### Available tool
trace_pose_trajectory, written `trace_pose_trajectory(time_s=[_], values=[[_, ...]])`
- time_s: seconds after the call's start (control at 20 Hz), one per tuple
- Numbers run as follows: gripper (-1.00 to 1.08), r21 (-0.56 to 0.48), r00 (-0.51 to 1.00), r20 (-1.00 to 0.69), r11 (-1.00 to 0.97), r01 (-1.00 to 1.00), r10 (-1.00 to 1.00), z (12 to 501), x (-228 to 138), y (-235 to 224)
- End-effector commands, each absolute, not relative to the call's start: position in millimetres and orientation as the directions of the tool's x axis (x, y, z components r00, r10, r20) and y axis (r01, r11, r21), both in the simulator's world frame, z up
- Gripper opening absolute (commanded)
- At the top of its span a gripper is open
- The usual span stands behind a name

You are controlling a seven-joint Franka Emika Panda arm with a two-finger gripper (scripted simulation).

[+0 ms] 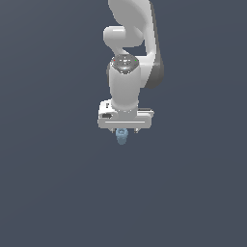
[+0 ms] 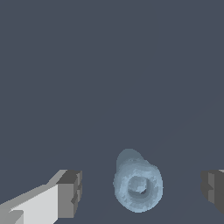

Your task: Pick up the object and move it to a goal position.

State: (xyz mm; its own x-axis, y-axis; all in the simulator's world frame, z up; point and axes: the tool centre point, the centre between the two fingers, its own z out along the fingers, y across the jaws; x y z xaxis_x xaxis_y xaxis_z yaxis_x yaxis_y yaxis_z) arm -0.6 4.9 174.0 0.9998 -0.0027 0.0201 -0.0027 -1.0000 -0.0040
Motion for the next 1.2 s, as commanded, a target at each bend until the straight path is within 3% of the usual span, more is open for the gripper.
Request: trace_pose_trajectory(time_s=[0.0, 0.65, 1.15], values=[[1.00, -0.004, 1.000, 0.020, -1.000, -0.003, -0.003, 174.0, -0.6, 4.8], [1.00, 0.002, 1.000, 0.025, -1.000, -0.004, -0.004, 183.3, 3.4, 1.4], [1.00, -0.001, 0.993, 0.011, -0.993, -0.114, -0.114, 154.9, -23.5, -3.6]])
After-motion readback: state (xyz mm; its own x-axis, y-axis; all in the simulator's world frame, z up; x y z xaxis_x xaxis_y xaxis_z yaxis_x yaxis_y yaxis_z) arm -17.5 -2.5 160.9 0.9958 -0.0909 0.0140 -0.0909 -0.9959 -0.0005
